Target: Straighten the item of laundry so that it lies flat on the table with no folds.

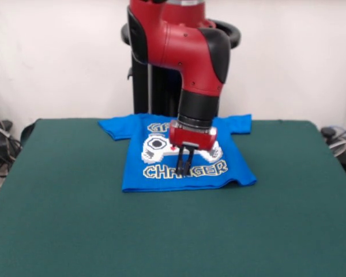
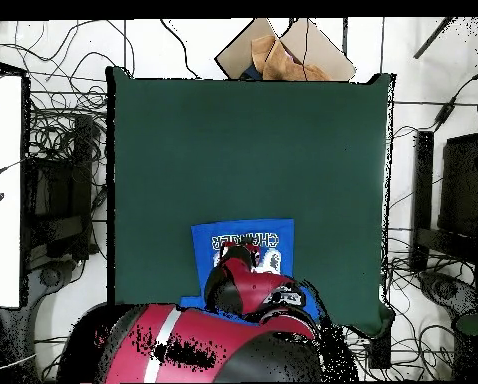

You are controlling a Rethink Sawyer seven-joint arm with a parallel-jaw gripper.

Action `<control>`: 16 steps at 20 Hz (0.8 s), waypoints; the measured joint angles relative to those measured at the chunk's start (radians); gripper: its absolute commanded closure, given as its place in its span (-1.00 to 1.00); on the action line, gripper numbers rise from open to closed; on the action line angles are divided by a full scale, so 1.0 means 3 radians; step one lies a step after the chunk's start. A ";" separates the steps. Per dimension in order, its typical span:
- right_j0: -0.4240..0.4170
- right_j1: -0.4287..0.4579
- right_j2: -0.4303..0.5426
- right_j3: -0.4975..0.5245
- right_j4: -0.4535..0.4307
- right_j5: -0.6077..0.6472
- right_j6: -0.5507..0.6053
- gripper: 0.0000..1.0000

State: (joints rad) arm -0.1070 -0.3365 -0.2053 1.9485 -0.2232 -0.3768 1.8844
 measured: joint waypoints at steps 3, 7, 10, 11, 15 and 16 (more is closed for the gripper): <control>-0.0030 0.0002 0.0013 -0.0001 -0.0066 -0.0035 0.0000 1.00; -0.0065 -0.0003 0.0030 -0.0016 -0.0162 -0.0033 0.0000 1.00; -0.0065 -0.0003 0.0030 -0.0023 -0.0178 -0.0031 0.0000 1.00; -0.0065 -0.0003 0.0030 -0.0023 -0.0178 -0.0032 0.0000 1.00; -0.0063 -0.0002 0.0029 -0.0024 -0.0177 -0.0031 0.0000 1.00; -0.0059 -0.0002 0.0025 -0.0025 -0.0177 -0.0032 0.0000 1.00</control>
State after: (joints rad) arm -0.1247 -0.3371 -0.1977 1.9411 -0.2763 -0.3863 1.8844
